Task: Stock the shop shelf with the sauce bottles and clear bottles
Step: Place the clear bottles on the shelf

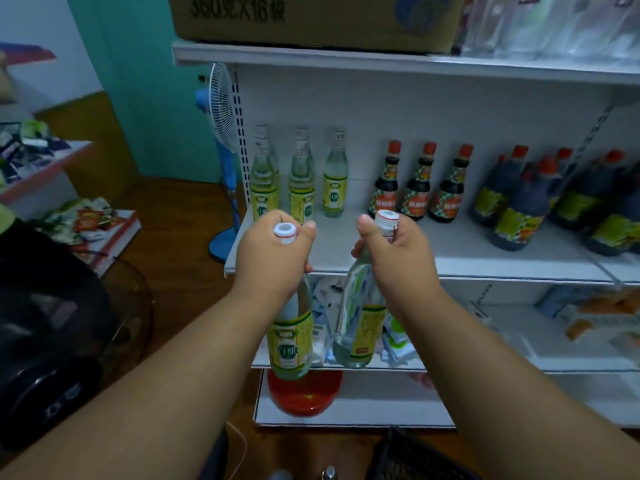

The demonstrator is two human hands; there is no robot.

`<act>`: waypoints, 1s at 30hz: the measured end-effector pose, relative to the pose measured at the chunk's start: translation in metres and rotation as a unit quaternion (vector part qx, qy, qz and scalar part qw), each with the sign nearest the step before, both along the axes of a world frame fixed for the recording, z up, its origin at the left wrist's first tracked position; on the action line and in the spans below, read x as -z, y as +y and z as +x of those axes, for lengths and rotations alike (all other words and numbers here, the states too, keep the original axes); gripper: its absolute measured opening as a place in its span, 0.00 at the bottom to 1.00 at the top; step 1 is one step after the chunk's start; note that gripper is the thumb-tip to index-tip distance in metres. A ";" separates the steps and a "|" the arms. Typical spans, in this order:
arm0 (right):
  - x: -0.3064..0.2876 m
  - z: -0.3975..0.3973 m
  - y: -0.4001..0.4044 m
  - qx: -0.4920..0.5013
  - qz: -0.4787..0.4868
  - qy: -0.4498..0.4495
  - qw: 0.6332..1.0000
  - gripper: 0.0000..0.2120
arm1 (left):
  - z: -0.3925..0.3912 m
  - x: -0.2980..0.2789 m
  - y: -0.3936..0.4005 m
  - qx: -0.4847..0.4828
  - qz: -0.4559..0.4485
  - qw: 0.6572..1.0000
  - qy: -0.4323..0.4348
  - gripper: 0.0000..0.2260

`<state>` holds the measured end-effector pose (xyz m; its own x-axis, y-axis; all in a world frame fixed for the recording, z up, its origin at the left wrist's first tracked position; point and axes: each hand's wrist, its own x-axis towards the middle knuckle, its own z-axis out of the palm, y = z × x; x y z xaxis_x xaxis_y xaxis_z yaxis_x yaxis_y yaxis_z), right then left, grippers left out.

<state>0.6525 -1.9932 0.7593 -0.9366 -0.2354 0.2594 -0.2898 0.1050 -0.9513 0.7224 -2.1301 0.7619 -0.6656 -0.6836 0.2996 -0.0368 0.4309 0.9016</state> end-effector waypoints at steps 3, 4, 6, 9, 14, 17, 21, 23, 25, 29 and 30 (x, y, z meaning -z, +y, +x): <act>-0.005 -0.040 -0.037 0.037 -0.024 0.008 0.999 0.13 | -0.042 -0.004 -0.031 0.026 0.025 0.999 0.023 0.11; -0.007 -0.053 -0.048 0.048 -0.024 0.016 0.998 0.12 | -0.055 -0.007 -0.040 0.035 0.024 0.999 0.030 0.11; -0.010 -0.075 -0.067 0.066 -0.020 0.027 0.997 0.10 | -0.080 -0.012 -0.057 0.042 -0.016 0.999 0.029 0.11; -0.013 -0.106 -0.092 0.099 -0.012 0.021 0.995 0.12 | -0.115 -0.018 -0.080 0.041 -0.086 0.995 0.019 0.14; -0.006 -0.139 -0.116 0.130 -0.004 0.008 0.991 0.13 | -0.162 -0.009 -0.104 0.071 -0.100 0.992 0.001 0.14; 0.001 -0.150 -0.122 0.130 0.021 -0.004 0.991 0.11 | -0.175 0.003 -0.111 0.091 -0.087 0.992 0.024 0.14; 0.010 -0.158 -0.127 0.132 0.035 -0.009 0.991 0.07 | -0.186 0.013 -0.118 0.104 -0.066 0.991 0.043 0.14; 0.012 -0.162 -0.129 0.131 0.035 -0.015 0.991 0.06 | -0.192 0.014 -0.118 0.109 -0.041 0.992 0.050 0.14; 0.012 -0.166 -0.130 0.129 0.034 -0.015 0.991 0.05 | -0.198 0.014 -0.117 0.116 -0.037 0.992 0.040 0.14; 0.016 -0.170 -0.129 0.107 0.081 0.014 0.991 0.05 | -0.200 0.016 -0.119 0.130 -0.024 0.991 0.036 0.13; 0.017 -0.169 -0.128 0.092 0.102 0.020 0.990 0.07 | -0.199 0.018 -0.119 0.130 -0.030 0.990 0.040 0.13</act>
<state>0.4835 -2.1212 0.7419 -0.9588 -0.1121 0.2609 -0.2838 0.3489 -0.8931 0.5232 -2.2492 0.7440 -0.7897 -0.4706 0.3936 0.1534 0.4698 0.8693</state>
